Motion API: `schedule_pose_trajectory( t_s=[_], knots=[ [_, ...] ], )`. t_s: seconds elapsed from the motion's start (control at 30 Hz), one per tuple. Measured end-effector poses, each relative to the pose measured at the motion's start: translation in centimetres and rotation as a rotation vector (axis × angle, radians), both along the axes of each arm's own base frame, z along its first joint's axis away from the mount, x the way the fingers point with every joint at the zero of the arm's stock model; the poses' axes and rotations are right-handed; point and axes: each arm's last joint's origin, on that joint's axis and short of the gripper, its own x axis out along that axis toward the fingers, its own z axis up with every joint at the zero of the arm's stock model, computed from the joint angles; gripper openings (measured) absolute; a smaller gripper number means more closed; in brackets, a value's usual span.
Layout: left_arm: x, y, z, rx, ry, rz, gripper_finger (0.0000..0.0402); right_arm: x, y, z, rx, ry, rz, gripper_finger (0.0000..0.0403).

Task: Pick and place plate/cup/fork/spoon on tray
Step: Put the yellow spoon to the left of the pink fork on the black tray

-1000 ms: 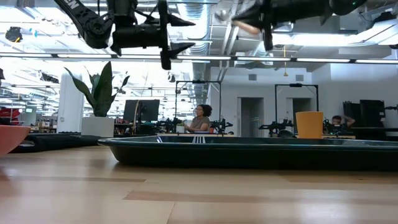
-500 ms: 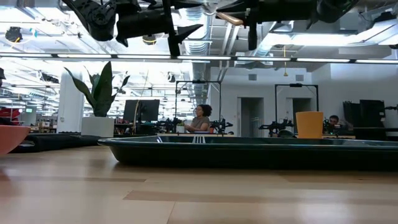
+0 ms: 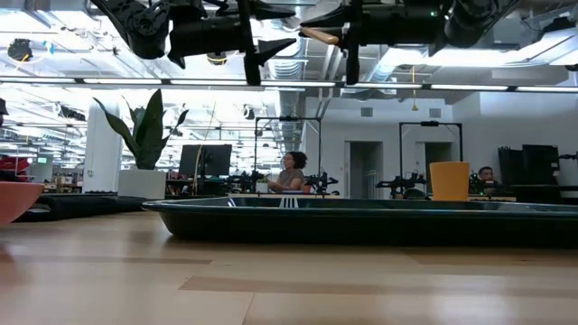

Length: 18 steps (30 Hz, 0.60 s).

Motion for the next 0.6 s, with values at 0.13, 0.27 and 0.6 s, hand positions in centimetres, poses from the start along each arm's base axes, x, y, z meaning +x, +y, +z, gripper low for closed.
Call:
schedule_pose_trajectory(
  t_s=[0.13, 0.27, 0.6],
  knots=[
    [0.0, 0.1, -0.2, 0.002, 0.023, 0.016, 0.0120, 0.0, 0.0, 0.0, 0.004, 0.000, 0.003, 0.0014],
    [0.0, 0.1, -0.3, 0.027, 0.029, 0.046, 0.0028, 0.0, 0.0, -0.1, 0.009, 0.005, 0.006, 0.0015],
    [0.1, 0.2, -1.1, -0.054, 0.108, -0.035, 0.0001, -2.1, -1.5, 1.6, -0.089, 0.016, 0.122, 0.0115]
  ],
)
